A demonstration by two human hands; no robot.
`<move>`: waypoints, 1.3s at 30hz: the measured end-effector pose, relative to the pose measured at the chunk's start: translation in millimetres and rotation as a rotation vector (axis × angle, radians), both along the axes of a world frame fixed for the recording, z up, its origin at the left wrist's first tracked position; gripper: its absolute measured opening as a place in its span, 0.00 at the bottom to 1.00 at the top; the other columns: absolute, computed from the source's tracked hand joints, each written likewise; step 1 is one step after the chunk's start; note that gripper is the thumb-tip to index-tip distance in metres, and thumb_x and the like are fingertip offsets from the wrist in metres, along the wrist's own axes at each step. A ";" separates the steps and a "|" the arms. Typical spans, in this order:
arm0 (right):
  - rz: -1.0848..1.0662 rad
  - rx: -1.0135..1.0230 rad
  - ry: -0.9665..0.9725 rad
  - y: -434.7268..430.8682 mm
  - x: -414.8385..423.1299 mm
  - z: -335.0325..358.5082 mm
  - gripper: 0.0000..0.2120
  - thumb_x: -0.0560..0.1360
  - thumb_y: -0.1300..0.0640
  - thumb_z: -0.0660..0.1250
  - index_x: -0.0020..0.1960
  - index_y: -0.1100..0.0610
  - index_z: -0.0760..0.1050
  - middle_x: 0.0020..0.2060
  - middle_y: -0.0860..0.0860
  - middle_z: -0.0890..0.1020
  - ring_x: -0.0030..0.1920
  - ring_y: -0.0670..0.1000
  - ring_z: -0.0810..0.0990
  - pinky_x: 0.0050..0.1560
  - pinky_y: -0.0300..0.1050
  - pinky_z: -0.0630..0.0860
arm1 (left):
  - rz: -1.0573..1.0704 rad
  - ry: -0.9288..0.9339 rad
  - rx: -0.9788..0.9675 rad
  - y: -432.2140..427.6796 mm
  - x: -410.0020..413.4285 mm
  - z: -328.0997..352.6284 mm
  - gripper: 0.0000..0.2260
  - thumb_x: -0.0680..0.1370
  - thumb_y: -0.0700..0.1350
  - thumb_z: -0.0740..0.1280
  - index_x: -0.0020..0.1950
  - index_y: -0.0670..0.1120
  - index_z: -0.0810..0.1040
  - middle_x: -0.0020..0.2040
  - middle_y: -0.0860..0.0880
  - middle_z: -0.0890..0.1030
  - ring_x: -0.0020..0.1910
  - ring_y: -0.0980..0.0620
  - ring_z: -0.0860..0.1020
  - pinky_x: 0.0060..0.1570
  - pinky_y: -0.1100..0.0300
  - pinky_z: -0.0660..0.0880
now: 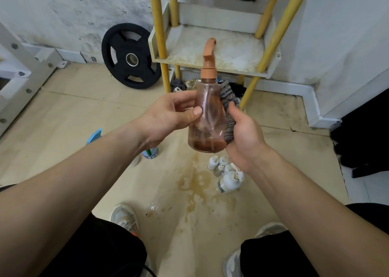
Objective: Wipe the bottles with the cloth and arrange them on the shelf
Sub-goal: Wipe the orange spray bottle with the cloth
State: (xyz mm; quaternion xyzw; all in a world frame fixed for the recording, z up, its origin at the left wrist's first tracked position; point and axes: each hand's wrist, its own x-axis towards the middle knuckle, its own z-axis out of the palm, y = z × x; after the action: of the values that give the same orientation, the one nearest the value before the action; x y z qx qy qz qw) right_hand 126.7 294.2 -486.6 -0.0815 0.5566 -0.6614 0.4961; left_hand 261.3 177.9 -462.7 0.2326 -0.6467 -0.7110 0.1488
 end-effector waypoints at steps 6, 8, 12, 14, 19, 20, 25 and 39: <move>0.065 -0.041 -0.014 4.2 0.8 7.3 0.24 0.86 0.45 0.52 0.64 0.59 0.79 0.58 0.60 0.85 0.61 0.64 0.82 0.68 0.74 0.69 | 0.092 -0.102 -0.081 10.7 -7.1 5.2 0.21 0.77 0.57 0.69 0.63 0.44 0.80 0.52 0.46 0.85 0.52 0.49 0.84 0.58 0.50 0.80; 0.085 -0.057 0.004 2.9 3.3 11.2 0.25 0.86 0.43 0.52 0.66 0.58 0.78 0.59 0.60 0.84 0.59 0.64 0.83 0.65 0.77 0.70 | 0.140 -0.093 0.016 21.6 -12.2 2.8 0.25 0.76 0.62 0.66 0.62 0.43 0.78 0.53 0.46 0.85 0.52 0.47 0.84 0.57 0.47 0.80; 0.047 -0.100 0.064 1.3 11.1 15.9 0.23 0.86 0.45 0.53 0.69 0.58 0.76 0.60 0.57 0.84 0.59 0.57 0.84 0.63 0.63 0.78 | 0.237 -0.063 0.110 29.0 -19.4 4.0 0.30 0.74 0.65 0.67 0.63 0.42 0.76 0.57 0.40 0.84 0.54 0.39 0.84 0.55 0.34 0.79; 0.031 -0.121 0.097 3.3 15.6 18.9 0.21 0.86 0.47 0.54 0.72 0.58 0.74 0.59 0.54 0.85 0.59 0.53 0.84 0.61 0.55 0.79 | 0.290 -0.043 0.134 29.3 -20.9 7.6 0.31 0.73 0.65 0.68 0.62 0.41 0.78 0.57 0.39 0.83 0.53 0.40 0.84 0.57 0.34 0.78; 0.049 -0.210 0.352 7.6 28.5 17.2 0.17 0.87 0.52 0.54 0.75 0.47 0.66 0.55 0.37 0.84 0.57 0.36 0.82 0.58 0.37 0.79 | 0.341 -0.034 0.163 33.4 -22.7 11.9 0.30 0.72 0.64 0.69 0.62 0.40 0.79 0.58 0.40 0.84 0.57 0.40 0.83 0.64 0.38 0.76; 0.044 -0.215 0.447 7.1 31.3 16.5 0.19 0.87 0.49 0.54 0.77 0.47 0.64 0.64 0.40 0.80 0.65 0.38 0.77 0.66 0.42 0.76 | 0.338 -0.032 0.177 33.3 -22.6 12.7 0.30 0.73 0.63 0.70 0.63 0.40 0.79 0.58 0.40 0.84 0.58 0.40 0.83 0.64 0.38 0.76; 0.085 -0.299 0.832 6.9 38.1 7.4 0.20 0.84 0.46 0.52 0.73 0.28 0.58 0.82 0.44 0.55 0.81 0.43 0.55 0.80 0.57 0.58 | 0.368 -0.076 0.168 33.1 -25.7 10.2 0.14 0.82 0.55 0.64 0.47 0.45 0.81 0.40 0.50 0.84 0.38 0.51 0.83 0.50 0.46 0.81; -0.139 -0.151 0.118 0.3 13.5 13.1 0.21 0.84 0.46 0.59 0.71 0.56 0.73 0.63 0.51 0.82 0.63 0.50 0.82 0.65 0.53 0.78 | 0.272 -0.061 0.226 18.4 -13.6 10.7 0.13 0.82 0.49 0.66 0.63 0.45 0.82 0.54 0.42 0.83 0.52 0.43 0.78 0.58 0.43 0.76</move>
State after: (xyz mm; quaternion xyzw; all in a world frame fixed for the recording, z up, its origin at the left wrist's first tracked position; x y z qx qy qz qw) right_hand 140.2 294.5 -473.5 -0.1188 0.5378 -0.7283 0.4077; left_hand 247.7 196.3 -452.0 0.3545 -0.5296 -0.7450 0.1969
